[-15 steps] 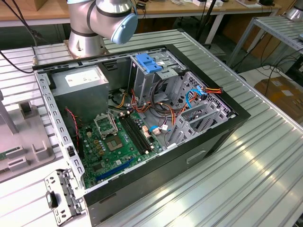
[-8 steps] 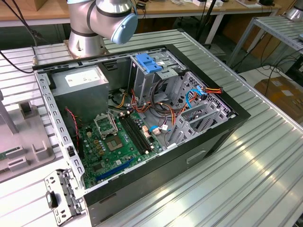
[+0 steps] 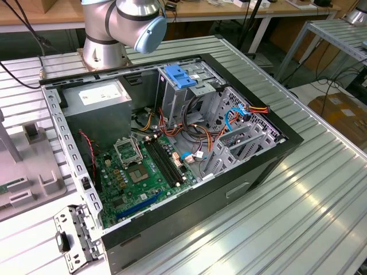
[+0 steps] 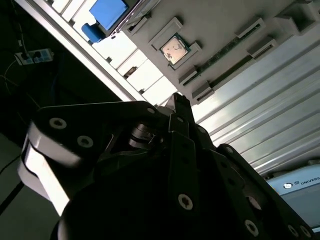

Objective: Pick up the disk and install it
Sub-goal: 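Pick up the disk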

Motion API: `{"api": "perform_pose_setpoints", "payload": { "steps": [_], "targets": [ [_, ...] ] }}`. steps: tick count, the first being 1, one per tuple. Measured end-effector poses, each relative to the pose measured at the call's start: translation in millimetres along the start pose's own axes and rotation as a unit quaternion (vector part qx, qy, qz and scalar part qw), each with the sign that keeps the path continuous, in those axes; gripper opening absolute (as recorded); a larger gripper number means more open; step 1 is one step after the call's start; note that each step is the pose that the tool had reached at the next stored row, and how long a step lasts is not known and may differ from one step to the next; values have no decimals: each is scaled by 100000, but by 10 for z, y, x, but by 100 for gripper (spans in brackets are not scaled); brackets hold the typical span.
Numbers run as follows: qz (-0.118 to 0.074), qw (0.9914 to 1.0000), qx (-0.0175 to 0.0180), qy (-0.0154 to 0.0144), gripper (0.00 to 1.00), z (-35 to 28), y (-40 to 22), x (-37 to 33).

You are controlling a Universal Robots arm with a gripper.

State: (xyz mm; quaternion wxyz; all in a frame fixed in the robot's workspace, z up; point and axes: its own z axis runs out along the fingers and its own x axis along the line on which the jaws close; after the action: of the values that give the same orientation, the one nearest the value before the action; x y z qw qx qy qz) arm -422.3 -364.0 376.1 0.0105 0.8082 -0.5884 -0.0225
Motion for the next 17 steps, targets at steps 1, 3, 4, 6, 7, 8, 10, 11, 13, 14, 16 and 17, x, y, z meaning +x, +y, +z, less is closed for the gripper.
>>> {"api": "perform_pose_setpoints", "payload": {
  "steps": [1,3,4,6,7,8,10,11,13,14,16,17],
  "targets": [
    [-320,99999,-10,15,11,0,0,0],
    [-880,99996,-24,41,11,0,0,0],
    [-1219,99993,-35,55,11,0,0,0],
    [-1649,99986,-46,72,11,0,0,0],
    [-1943,99981,-51,85,11,0,0,0],
    [-2213,99975,-57,97,11,0,0,0],
    [-2743,99962,-68,122,11,0,0,0],
    [-3131,99951,-80,137,11,0,0,0],
    [-3582,99936,-88,156,11,0,0,0],
    [-3819,99927,-92,167,11,0,0,0],
    [-4279,99908,-106,188,11,0,0,0],
    [-4488,99899,-113,197,11,0,0,0]
  ]
}}
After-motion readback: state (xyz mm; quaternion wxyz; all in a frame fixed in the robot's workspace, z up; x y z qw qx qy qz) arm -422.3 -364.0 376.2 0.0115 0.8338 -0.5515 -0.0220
